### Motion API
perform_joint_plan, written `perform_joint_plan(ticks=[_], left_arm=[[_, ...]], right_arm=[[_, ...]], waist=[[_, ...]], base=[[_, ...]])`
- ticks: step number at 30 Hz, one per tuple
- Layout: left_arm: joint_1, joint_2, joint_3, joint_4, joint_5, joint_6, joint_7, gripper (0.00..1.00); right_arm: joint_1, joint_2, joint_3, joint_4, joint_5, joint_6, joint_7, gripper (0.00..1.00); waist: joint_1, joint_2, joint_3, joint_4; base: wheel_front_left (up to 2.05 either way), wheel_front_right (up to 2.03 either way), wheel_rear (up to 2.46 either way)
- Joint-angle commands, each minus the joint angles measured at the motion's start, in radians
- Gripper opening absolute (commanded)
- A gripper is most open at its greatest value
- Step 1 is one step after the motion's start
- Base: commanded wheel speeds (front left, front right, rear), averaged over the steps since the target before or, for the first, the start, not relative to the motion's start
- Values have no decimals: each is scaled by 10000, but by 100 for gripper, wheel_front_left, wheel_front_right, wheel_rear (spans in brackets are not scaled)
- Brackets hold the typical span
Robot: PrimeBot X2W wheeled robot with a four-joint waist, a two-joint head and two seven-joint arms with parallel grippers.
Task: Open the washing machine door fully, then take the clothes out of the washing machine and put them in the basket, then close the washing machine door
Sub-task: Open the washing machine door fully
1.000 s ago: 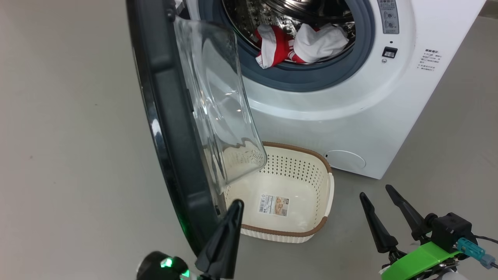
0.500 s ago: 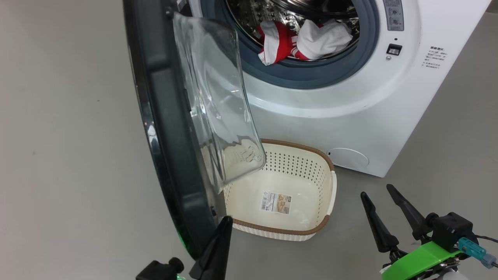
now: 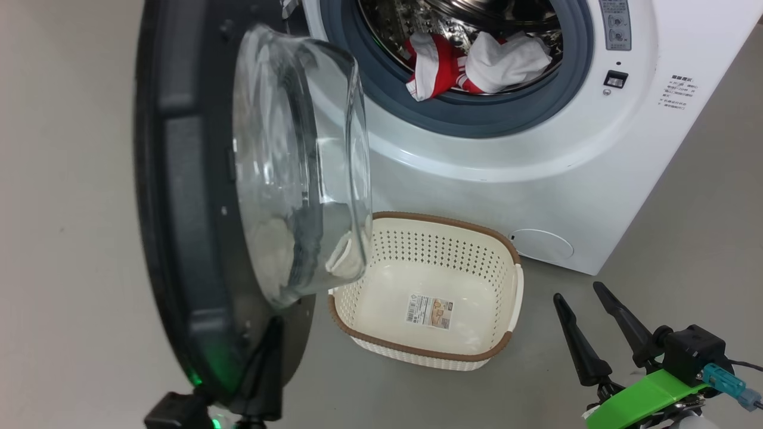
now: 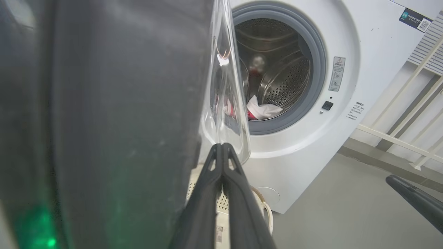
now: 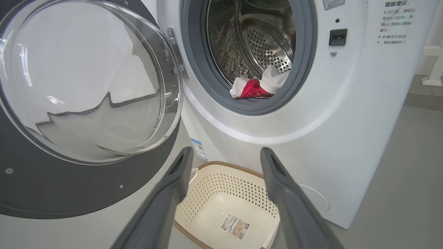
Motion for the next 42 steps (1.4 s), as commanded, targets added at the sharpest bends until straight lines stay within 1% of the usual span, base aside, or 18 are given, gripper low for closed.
perform_joint_plan(ticks=[1, 9, 22, 28, 30, 36, 42], left_arm=[[-54, 106, 681, -139, 133, 108, -51, 0], [-149, 106, 2183, 74, 475, 56, -51, 0], [-989, 106, 4850, 823, 997, -29, -51, 0], [-1518, 106, 6061, 1227, 1446, -220, -51, 0], [-1619, 106, 6236, 1295, 1540, -254, -51, 0], [-2296, 115, 7330, 1742, 2132, -504, -51, 0], [-3146, 443, 8213, 2526, 2581, -792, -51, 0]], right_arm=[[-223, -62, 163, -238, -62, 65, -66, 100], [-206, -93, 166, -281, -58, 65, -66, 100], [-403, -286, 186, -311, -91, 65, -67, 100], [-501, -431, 202, -339, -87, 65, -67, 100], [-523, -457, 198, -343, -89, 65, -67, 100], [-710, -600, 194, -392, -109, 65, -67, 100], [-846, -705, 195, -432, -138, 65, -67, 100]], waist=[[0, 0, 1, 14], [0, 0, 84, 59], [0, 0, 542, -83], [0, 0, 763, -165], [0, 0, 795, -171], [0, 0, 1080, -261], [0, 0, 1367, -366]], base=[[0, 0, 0], [0, 0, 0], [0, 0, 0], [0, 0, 0], [0, 0, 0], [0, 0, 0], [0, 0, 0]])
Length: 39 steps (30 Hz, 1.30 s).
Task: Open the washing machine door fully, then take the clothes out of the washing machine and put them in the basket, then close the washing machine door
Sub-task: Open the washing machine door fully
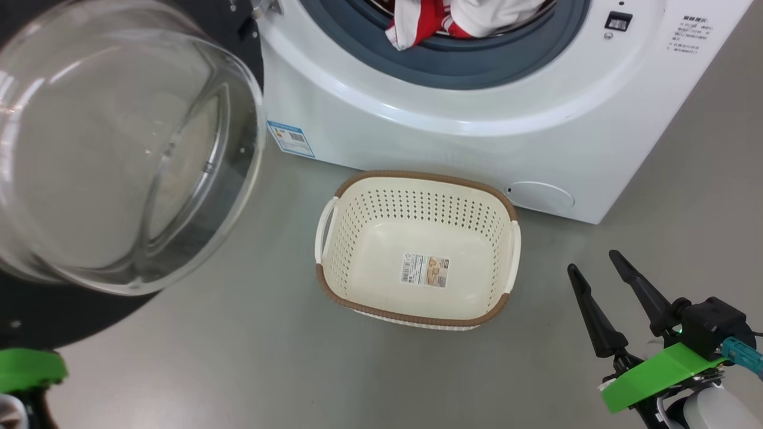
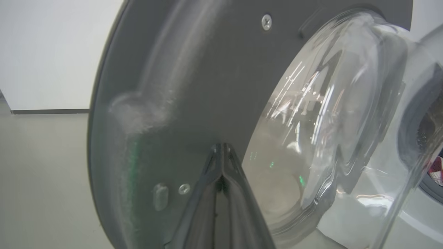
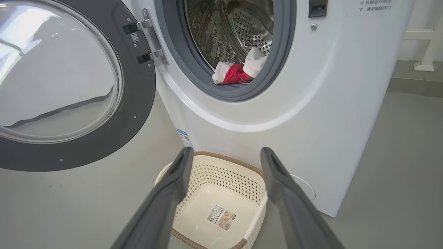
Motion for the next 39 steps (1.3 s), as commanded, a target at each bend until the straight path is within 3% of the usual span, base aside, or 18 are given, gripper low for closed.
perform_joint_plan(ticks=[1, 18, 28, 39], left_arm=[[-481, 653, 626, -11, 188, -16, -49, 0], [-1917, 1552, 2098, 1816, 941, -179, -49, 0], [-1910, 1512, 2352, 2135, 1093, -477, -49, 0], [-849, 1006, 1856, 1593, 1034, -738, -49, 0]], right_arm=[[-265, -147, 177, -263, -141, 65, -67, 100], [-500, -297, 90, -369, -168, 65, -67, 100], [-410, -225, 7, -293, -164, 65, -67, 100], [-114, -3, -67, -227, -141, 65, -67, 100]], waist=[[0, -1, 159, -82], [0, -1, 701, -467], [0, -1, 364, -486], [0, -1, -400, -544]], base=[[0, 0, 0], [0, 0, 0], [0, 0, 0], [0, 0, 0]])
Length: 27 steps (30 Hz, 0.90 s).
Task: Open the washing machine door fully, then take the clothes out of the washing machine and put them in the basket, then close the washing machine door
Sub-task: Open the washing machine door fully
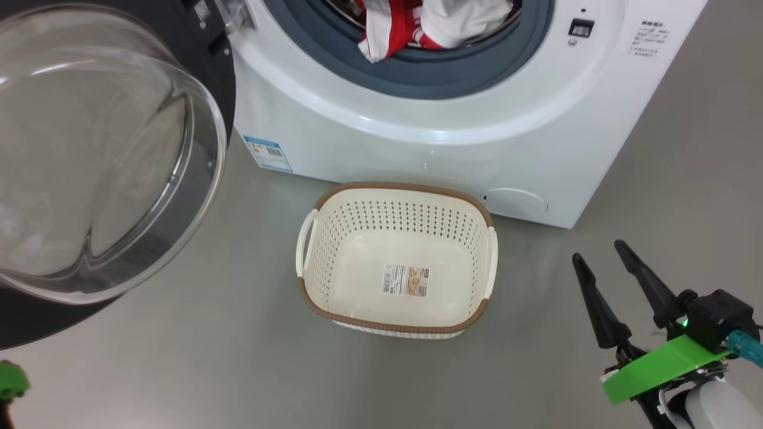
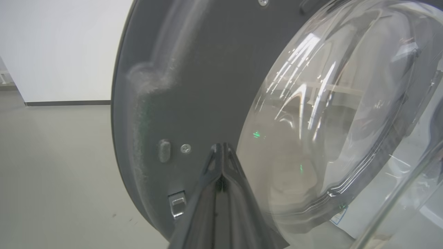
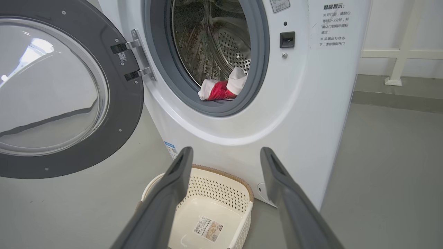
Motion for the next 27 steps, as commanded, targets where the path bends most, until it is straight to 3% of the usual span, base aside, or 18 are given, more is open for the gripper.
perform_joint_plan(ticks=[1, 11, 14, 17, 21, 22, 27], left_arm=[[271, 400, 67, -407, -8, -54, -48, 0], [1899, -131, -1262, -1884, -454, -63, -48, 2], [2402, -238, -1820, -2330, -615, -63, -48, 17], [2857, -301, -2481, -2809, -747, -64, -48, 44], [3330, -335, -3068, -3247, -1027, -64, -48, 92], [3415, -339, -3218, -3298, -1065, -64, -48, 100], [3672, -350, -3742, -3438, -1248, -64, -48, 100]], right_arm=[[152, -19, 149, -178, -137, 65, -65, 100], [652, 245, 0, -162, -121, 65, -65, 100], [820, 304, -91, -186, -100, 65, -65, 100], [957, 361, -187, -214, -105, 65, -65, 100], [1038, 417, -331, -231, -115, 65, -65, 100], [1042, 426, -366, -236, -118, 65, -65, 100], [1061, 431, -503, -245, -112, 65, -65, 100]], waist=[[0, 0, -256, -23], [0, 0, -990, -159], [0, 0, -1147, -230], [0, 0, -1242, -328], [0, 0, -1312, -564], [0, 0, -1315, -631], [0, 0, -1343, -976]], base=[[0, 0, 0], [0, 0, 0], [0, 0, 0], [0, 0, 0], [0, 0, 0], [0, 0, 0], [0, 0, 0]])
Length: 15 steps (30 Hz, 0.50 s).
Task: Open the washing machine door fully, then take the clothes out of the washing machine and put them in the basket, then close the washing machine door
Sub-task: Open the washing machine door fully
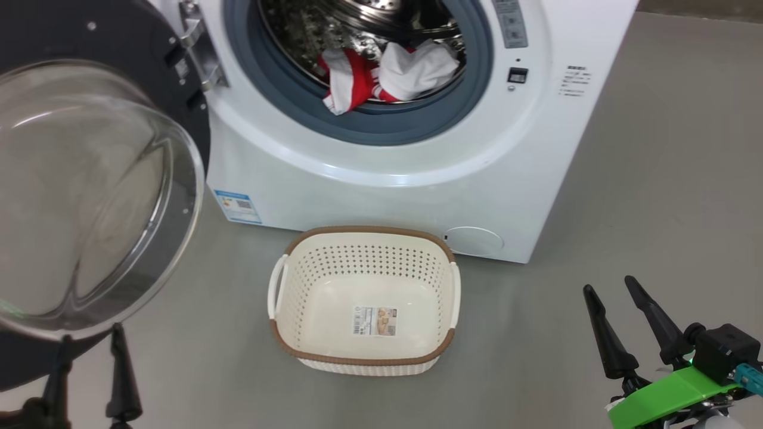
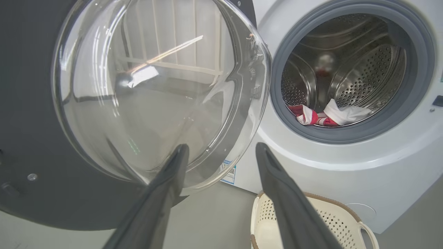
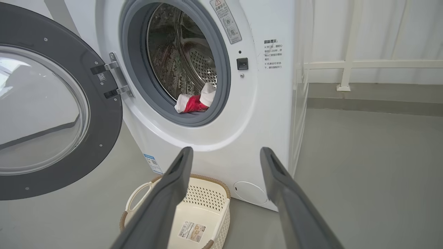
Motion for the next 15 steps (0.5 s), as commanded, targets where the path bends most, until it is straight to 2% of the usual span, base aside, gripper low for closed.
perform_joint_plan(ticks=[1, 7, 15], left_arm=[[-31, 203, 126, -312, -70, -55, -49, 100], [92, 212, -721, -344, -237, -55, -49, 100], [164, 351, -1334, -555, -194, -55, -49, 100]], right_arm=[[-23, -107, 94, -259, -111, 65, -65, 100], [65, -64, -116, -280, -102, 65, -65, 100], [111, -22, -315, -319, -102, 65, -65, 100]], waist=[[0, 0, -24, -236], [0, 0, -41, -695], [0, 0, -6, -1361]], base=[[0, 0, 0], [0, 0, 0], [0, 0, 0]])
